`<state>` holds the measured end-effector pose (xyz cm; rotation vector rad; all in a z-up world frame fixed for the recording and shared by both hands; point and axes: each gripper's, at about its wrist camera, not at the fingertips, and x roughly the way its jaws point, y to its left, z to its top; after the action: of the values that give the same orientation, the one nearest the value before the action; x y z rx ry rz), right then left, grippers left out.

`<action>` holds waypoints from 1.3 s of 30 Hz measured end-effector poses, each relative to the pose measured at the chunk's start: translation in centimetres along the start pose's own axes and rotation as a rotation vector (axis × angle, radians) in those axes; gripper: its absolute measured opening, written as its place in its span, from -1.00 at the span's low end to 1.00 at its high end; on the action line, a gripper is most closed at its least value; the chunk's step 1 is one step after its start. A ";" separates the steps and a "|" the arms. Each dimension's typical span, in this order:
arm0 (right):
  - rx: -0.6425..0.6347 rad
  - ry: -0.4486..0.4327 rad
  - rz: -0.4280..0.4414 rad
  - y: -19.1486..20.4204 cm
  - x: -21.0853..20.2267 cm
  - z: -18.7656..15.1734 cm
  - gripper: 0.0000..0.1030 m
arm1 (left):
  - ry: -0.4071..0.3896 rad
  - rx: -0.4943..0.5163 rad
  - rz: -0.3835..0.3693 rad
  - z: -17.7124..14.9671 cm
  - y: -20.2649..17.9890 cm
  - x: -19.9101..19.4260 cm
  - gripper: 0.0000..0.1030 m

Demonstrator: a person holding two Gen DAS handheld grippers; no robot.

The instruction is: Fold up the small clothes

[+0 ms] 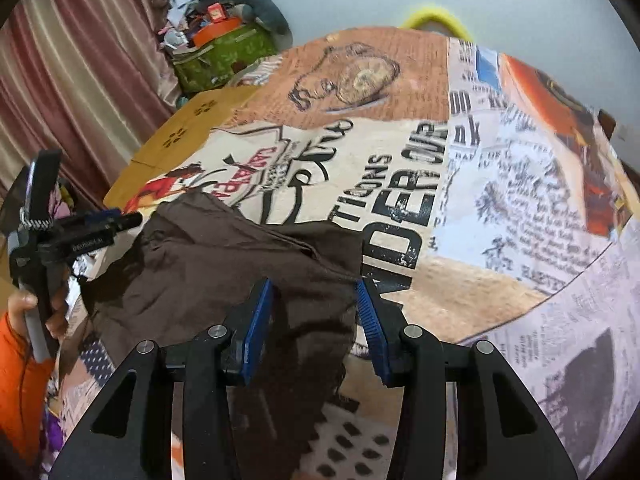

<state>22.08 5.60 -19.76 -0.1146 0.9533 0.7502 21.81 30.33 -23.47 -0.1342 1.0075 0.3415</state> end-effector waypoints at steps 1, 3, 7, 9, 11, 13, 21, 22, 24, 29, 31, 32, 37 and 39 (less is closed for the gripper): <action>-0.019 -0.010 -0.002 0.4 -0.7 -0.1 -0.22 | -0.014 0.004 -0.012 -0.2 0.1 -0.9 0.14; -0.048 -0.018 0.004 1.1 -1.4 -0.3 -0.15 | -0.034 0.016 -0.049 -0.8 0.0 -2.6 0.32; -0.095 -0.018 0.036 3.2 -2.0 -1.3 0.06 | -0.011 0.052 -0.104 -2.6 -0.7 -3.3 0.47; -0.112 0.008 0.047 3.9 -1.3 -1.5 0.07 | 0.022 0.057 -0.101 -3.6 -1.2 -2.8 0.51; -0.126 0.051 0.045 4.6 -0.3 -2.0 0.07 | 0.069 0.043 -0.103 -4.6 -1.2 -1.8 0.51; -0.127 0.101 0.044 4.9 0.8 -2.6 0.07 | 0.108 0.021 -0.105 -5.4 -0.9 -0.9 0.51; -0.109 0.132 -0.005 3.5 0.0 -4.1 0.08 | 0.128 -0.053 -0.055 -6.2 1.8 -0.9 0.51; -0.099 0.120 -0.008 3.2 -0.6 -4.1 0.08 | 0.120 -0.065 -0.056 -6.1 2.1 -1.4 0.51; -0.071 0.094 0.006 2.8 -2.1 -3.8 0.08 | 0.077 -0.088 -0.064 -6.0 2.5 -3.3 0.51; -0.060 -0.038 0.030 3.7 -6.9 -2.8 0.08 | -0.052 -0.093 -0.084 -5.3 2.1 -9.3 0.51; -0.069 -0.103 0.035 4.6 -9.2 -2.4 0.08 | -0.122 -0.078 -0.100 -5.2 1.4 -12.6 0.51; -0.075 -0.140 0.041 5.1 -10.5 -2.3 0.08 | -0.156 -0.069 -0.108 -5.1 1.0 -14.0 0.51; -0.110 -0.304 0.058 7.5 -15.9 -2.1 0.08 | -0.354 -0.021 -0.159 -5.8 -1.1 -23.0 0.51; -0.123 -0.370 0.074 8.4 -18.2 -2.4 0.08 | -0.431 -0.002 -0.180 -6.6 -1.9 -26.4 0.51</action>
<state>8.77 1.31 -5.20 -0.0451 0.5622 0.8629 4.35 21.04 -4.73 -0.1443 0.5633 0.1940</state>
